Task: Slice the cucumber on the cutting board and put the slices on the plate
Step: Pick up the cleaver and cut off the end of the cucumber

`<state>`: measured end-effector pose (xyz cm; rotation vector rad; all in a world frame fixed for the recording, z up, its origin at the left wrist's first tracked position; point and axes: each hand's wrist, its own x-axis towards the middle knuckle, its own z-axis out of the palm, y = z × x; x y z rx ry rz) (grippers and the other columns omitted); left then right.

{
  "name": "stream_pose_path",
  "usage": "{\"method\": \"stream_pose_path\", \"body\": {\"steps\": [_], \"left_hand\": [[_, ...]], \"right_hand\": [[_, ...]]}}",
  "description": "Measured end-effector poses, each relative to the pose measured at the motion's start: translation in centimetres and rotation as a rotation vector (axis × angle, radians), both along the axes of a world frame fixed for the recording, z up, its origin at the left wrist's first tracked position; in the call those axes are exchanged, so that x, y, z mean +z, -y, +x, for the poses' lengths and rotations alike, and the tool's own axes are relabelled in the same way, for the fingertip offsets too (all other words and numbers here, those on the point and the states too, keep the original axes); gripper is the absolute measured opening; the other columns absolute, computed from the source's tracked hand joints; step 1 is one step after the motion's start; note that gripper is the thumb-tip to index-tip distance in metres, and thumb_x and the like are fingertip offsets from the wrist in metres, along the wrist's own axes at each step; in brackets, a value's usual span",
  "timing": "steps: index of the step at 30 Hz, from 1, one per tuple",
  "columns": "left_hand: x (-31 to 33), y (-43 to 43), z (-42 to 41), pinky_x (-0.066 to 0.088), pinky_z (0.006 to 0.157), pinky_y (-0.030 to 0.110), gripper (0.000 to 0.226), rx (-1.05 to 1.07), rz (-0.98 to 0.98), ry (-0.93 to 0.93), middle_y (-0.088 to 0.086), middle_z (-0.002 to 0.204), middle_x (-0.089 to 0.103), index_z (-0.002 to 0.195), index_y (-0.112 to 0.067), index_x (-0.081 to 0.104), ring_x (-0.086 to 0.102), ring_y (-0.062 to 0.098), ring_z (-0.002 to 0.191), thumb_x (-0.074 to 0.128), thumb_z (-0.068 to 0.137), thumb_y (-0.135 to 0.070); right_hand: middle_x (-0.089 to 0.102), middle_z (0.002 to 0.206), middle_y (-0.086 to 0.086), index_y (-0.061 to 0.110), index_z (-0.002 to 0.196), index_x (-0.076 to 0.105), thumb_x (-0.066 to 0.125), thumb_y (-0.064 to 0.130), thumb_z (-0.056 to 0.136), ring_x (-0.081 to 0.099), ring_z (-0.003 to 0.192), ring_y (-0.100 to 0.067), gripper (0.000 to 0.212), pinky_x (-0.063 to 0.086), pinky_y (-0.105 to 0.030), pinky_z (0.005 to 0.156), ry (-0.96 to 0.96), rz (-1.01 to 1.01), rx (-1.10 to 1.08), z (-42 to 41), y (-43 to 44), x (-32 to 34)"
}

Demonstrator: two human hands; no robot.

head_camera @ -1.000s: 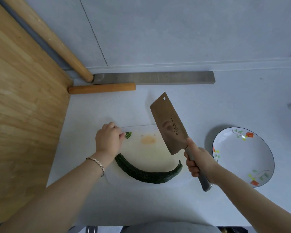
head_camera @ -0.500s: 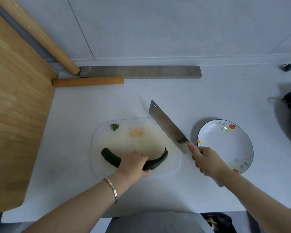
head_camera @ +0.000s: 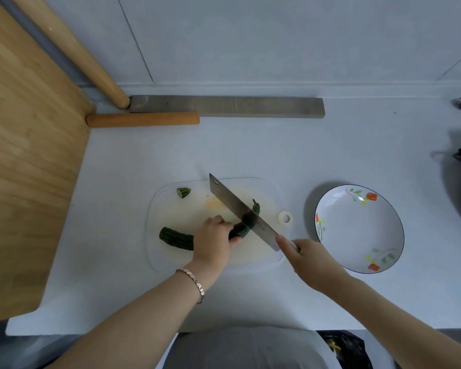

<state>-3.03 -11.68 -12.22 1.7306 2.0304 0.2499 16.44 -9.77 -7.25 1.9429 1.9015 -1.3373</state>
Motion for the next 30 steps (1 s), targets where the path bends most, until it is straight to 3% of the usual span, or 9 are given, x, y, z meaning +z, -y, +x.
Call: {"method": "stream_pose_path", "body": {"steps": [9, 13, 19, 23, 27, 30], "left_hand": [[0.2, -0.1, 0.3, 0.031, 0.058, 0.028, 0.024, 0.004, 0.002, 0.001, 0.008, 0.091, 0.061, 0.092, -0.008, 0.068, 0.051, 0.024, 0.089, 0.063, 0.083, -0.029], [0.2, 0.0, 0.4, 0.029, 0.059, 0.027, 0.024, 0.016, 0.007, -0.001, 0.009, 0.091, 0.062, 0.092, -0.008, 0.067, 0.051, 0.025, 0.088, 0.064, 0.082, -0.03], [0.5, 0.2, 0.2, 0.043, 0.065, 0.031, 0.03, -0.024, -0.101, 0.005, 0.006, 0.097, 0.062, 0.095, -0.011, 0.064, 0.055, 0.023, 0.092, 0.064, 0.081, -0.038], [1.1, -1.1, 0.6, 0.049, 0.077, 0.035, 0.044, -0.03, -0.023, -0.037, 0.002, 0.1, 0.064, 0.101, -0.013, 0.062, 0.058, 0.02, 0.09, 0.058, 0.079, -0.051], [1.2, -3.9, 2.5, 0.047, 0.085, 0.04, 0.044, -0.042, -0.095, -0.006, 0.006, 0.115, 0.054, 0.112, -0.012, 0.051, 0.05, 0.027, 0.108, 0.062, 0.08, -0.039], [0.7, -5.3, 3.5, 0.046, 0.08, 0.038, 0.031, -0.091, -0.148, -0.071, 0.009, 0.111, 0.058, 0.109, -0.012, 0.051, 0.053, 0.03, 0.104, 0.059, 0.083, -0.027]], "right_hand": [[0.043, 0.06, -0.008, 0.012, 0.061, 0.033, 0.034, 0.054, 0.094, 0.037, 0.053, -0.021, 0.053, 0.03, -0.03, 0.054, 0.0, -0.051, -0.008, -1.1, -0.2, -0.9], [0.034, 0.055, -0.002, 0.015, 0.058, 0.027, 0.035, 0.051, 0.095, 0.031, 0.051, -0.018, 0.052, 0.025, -0.031, 0.05, 0.003, -0.011, -0.009, -1.8, 0.7, -2.4], [0.036, 0.058, -0.005, 0.015, 0.063, 0.03, 0.038, 0.052, 0.093, 0.031, 0.049, -0.017, 0.048, 0.027, -0.029, 0.056, -0.155, -0.072, -0.174, -0.8, 1.2, -2.8], [0.042, 0.053, -0.004, 0.013, 0.066, 0.039, 0.038, 0.054, 0.09, 0.036, 0.045, -0.016, 0.048, 0.032, -0.028, 0.053, -0.219, -0.01, -0.303, 0.6, -0.5, -1.3], [0.04, 0.058, -0.009, 0.01, 0.069, 0.039, 0.038, 0.053, 0.092, 0.034, 0.047, -0.02, 0.049, 0.03, -0.023, 0.044, -0.253, -0.003, -0.445, 2.1, -2.4, 0.0], [0.038, 0.056, -0.007, 0.01, 0.069, 0.036, 0.036, 0.053, 0.093, 0.032, 0.043, -0.018, 0.049, 0.029, -0.021, 0.042, -0.255, -0.02, -0.485, 2.4, -2.9, 0.3]]}}
